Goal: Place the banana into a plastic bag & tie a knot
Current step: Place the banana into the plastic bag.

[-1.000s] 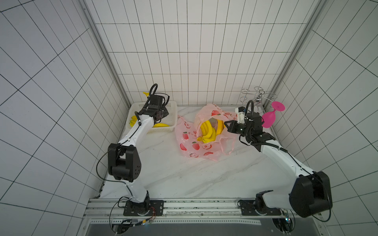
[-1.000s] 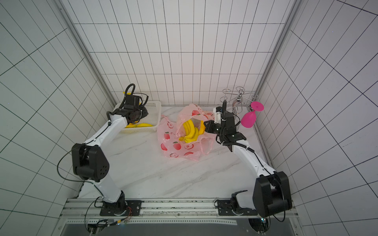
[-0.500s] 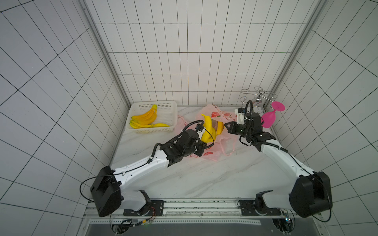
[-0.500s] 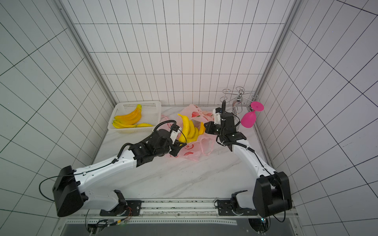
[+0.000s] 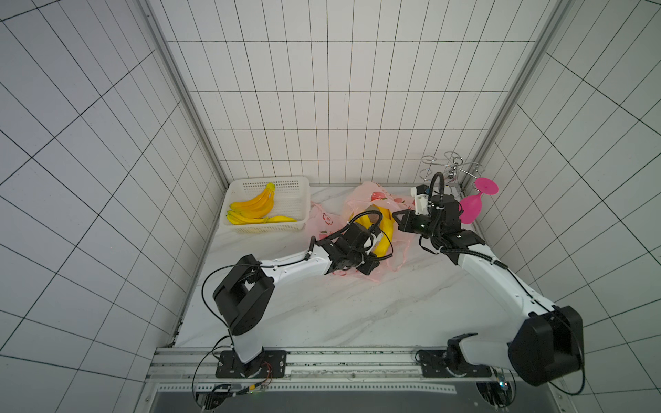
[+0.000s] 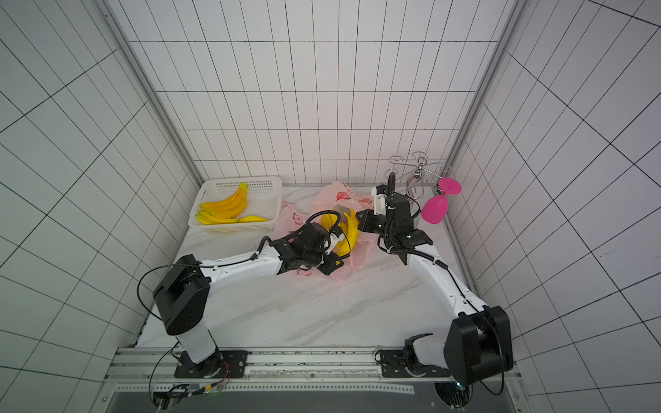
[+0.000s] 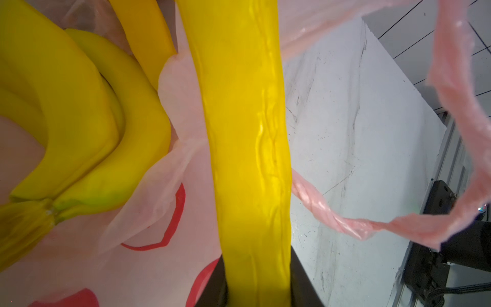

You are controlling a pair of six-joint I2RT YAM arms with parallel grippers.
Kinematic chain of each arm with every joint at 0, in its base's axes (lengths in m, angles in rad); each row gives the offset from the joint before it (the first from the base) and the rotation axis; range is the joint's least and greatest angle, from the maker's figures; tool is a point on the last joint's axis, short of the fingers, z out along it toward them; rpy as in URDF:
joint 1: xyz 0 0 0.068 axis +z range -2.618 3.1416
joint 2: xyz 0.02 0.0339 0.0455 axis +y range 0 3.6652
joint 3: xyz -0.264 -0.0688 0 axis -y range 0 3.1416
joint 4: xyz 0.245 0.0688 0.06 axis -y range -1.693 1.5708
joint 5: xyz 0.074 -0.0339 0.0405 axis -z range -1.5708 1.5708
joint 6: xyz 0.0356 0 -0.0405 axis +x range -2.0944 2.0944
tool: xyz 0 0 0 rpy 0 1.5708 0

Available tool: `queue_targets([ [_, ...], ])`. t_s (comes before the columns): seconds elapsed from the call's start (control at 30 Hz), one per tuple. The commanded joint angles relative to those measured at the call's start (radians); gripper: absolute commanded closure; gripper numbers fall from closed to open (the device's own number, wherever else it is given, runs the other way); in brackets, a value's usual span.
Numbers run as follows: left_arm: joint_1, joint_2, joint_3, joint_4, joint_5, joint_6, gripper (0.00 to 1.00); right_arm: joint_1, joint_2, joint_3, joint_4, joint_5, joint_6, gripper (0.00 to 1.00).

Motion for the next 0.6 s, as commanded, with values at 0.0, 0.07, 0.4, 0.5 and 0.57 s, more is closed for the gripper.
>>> queue_targets([
  [0.0, 0.057, 0.028, 0.042, 0.048, 0.070, -0.019, 0.80, 0.008, -0.030, 0.088, -0.001, 0.023, -0.009, 1.00],
  [0.07, 0.072, 0.051, 0.062, 0.059, 0.083, -0.023, 0.79, 0.008, -0.028, 0.077, 0.000, 0.033, -0.012, 1.00],
  [0.4, 0.142, 0.218, 0.229, 0.062, 0.112, -0.077, 0.74, 0.014, -0.029, 0.017, 0.028, 0.037, 0.006, 1.00],
  [0.5, 0.159, 0.245, 0.256, 0.097, 0.111, -0.129, 0.72, 0.016, -0.019, 0.014, 0.033, 0.043, 0.005, 1.00],
  [0.57, 0.163, 0.255, 0.269, 0.122, 0.090, -0.151, 0.68, 0.016, -0.010, 0.014, 0.034, 0.045, 0.004, 1.00],
])
